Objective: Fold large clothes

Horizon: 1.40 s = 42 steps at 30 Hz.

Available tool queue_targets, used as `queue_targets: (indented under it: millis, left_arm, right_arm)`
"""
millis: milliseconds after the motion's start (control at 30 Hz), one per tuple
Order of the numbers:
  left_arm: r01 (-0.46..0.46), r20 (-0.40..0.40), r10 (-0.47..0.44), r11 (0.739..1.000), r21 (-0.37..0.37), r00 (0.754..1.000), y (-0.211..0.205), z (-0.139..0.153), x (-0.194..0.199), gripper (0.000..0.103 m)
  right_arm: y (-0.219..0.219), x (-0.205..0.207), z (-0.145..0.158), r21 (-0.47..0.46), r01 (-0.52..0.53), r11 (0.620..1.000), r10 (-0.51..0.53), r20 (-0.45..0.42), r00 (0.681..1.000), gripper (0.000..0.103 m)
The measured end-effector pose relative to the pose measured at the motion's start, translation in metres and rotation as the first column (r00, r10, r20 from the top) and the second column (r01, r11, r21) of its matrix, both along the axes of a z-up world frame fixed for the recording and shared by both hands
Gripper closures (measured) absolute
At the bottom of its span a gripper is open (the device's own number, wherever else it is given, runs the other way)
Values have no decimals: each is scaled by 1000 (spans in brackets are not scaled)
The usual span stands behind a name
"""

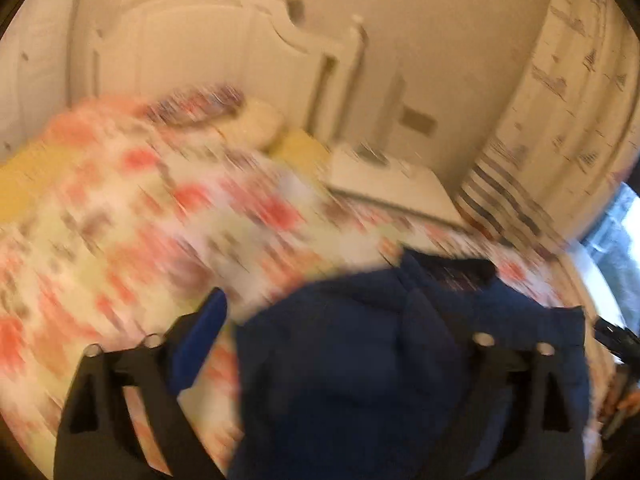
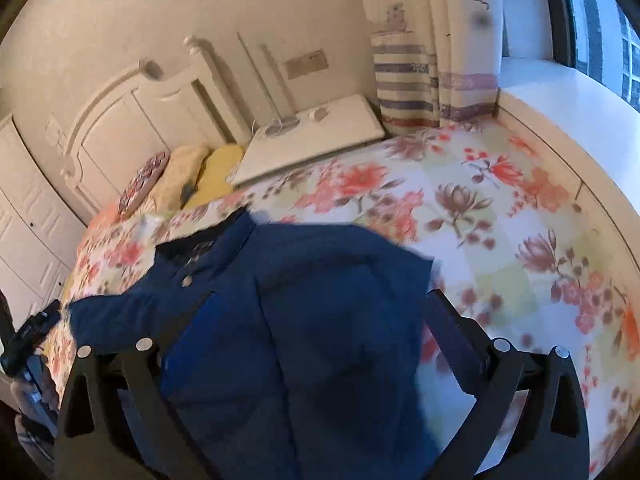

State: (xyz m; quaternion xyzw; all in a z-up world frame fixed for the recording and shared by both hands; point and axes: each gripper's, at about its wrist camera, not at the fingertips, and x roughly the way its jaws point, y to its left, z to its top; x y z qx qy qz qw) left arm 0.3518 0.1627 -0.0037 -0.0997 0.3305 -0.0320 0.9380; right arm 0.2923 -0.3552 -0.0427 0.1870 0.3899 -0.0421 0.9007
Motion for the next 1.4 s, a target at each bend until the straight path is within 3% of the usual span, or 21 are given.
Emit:
queue_targets:
  millis: [67, 167, 267, 367, 400, 433, 467, 500, 533, 567, 667, 733, 867, 967, 1100, 1200, 1233, 1300, 1367, 1400]
  left_arm:
    - [18, 9, -19, 999, 33, 1000, 7, 3, 5, 10]
    - [127, -11, -126, 988, 88, 992, 4, -2, 10, 10]
    - [246, -109, -235, 964, 104, 966, -8, -26, 20, 10]
    - [307, -204, -286, 948, 81, 936, -20, -56, 29, 11]
    - [328, -230, -309, 943, 52, 923, -23, -68, 32, 14]
    - [340, -242, -323, 940, 32, 915, -27, -76, 31, 35]
    - [341, -238, -326, 940, 24, 915, -32, -84, 30, 52]
    - [326, -218, -309, 944, 43, 926, -34, -85, 26, 61]
    - [318, -168, -303, 946, 67, 938, -37, -83, 17, 85]
    - [314, -138, -302, 946, 74, 943, -38, -79, 11, 93]
    - [300, -11, -302, 942, 154, 953, -43, -55, -20, 97]
    - [306, 40, -315, 940, 151, 948, -41, -36, -36, 97]
    - [300, 99, -310, 948, 106, 945, -37, 17, -32, 97]
    - [249, 48, -255, 962, 109, 966, -48, 33, 13, 96]
    - [196, -91, -186, 973, 121, 978, -60, -1, 76, 94]
    - [164, -174, -130, 966, 198, 976, -68, -52, 97, 88]
    - [159, -193, -112, 957, 244, 975, -72, -74, 100, 77]
    - [145, -216, -94, 961, 235, 972, -69, -98, 103, 66]
    - [91, -191, -38, 957, 275, 981, -65, -95, 101, 44]
    - [66, -180, -7, 944, 325, 984, -66, -94, 100, 38]
  right_arm:
    - [-5, 12, -6, -72, -17, 997, 16, -24, 1000, 4]
    - [-5, 20, -14, -85, -96, 992, 92, -52, 994, 4]
    - [7, 32, -26, -101, -170, 980, 161, -96, 982, 4]
    - [25, 46, -42, -120, -251, 960, 229, -168, 959, 6]
    - [32, 49, -49, -141, -273, 952, 245, -184, 952, 15]
    - [37, 48, -52, -144, -285, 948, 259, -177, 950, 32]
    - [42, 44, -53, -167, -288, 943, 263, -155, 952, 37]
    - [47, 39, -51, -207, -278, 938, 254, -136, 958, 53]
    - [54, 30, -45, -267, -262, 928, 243, -102, 965, 74]
    - [58, 22, -41, -306, -245, 920, 234, -74, 969, 79]
    - [60, -2, -23, -351, -206, 913, 219, -5, 976, 86]
    - [54, -16, -2, -332, -193, 923, 220, 46, 974, 87]
    - [49, -14, 54, -316, -143, 938, 196, 145, 970, 87]
    - [44, 29, 67, -303, -100, 948, 145, 131, 981, 87]
    - [38, 91, 31, -263, -80, 961, 86, 10, 996, 87]
    - [39, 123, -33, -263, -92, 960, 59, -130, 990, 86]
    - [40, 126, -51, -272, -94, 958, 51, -159, 986, 81]
    - [34, 123, -70, -242, -55, 969, 18, -154, 988, 69]
    - [27, 121, -74, -226, -25, 974, -12, -160, 987, 44]
    - [23, 121, -76, -218, -13, 976, -25, -170, 985, 18]
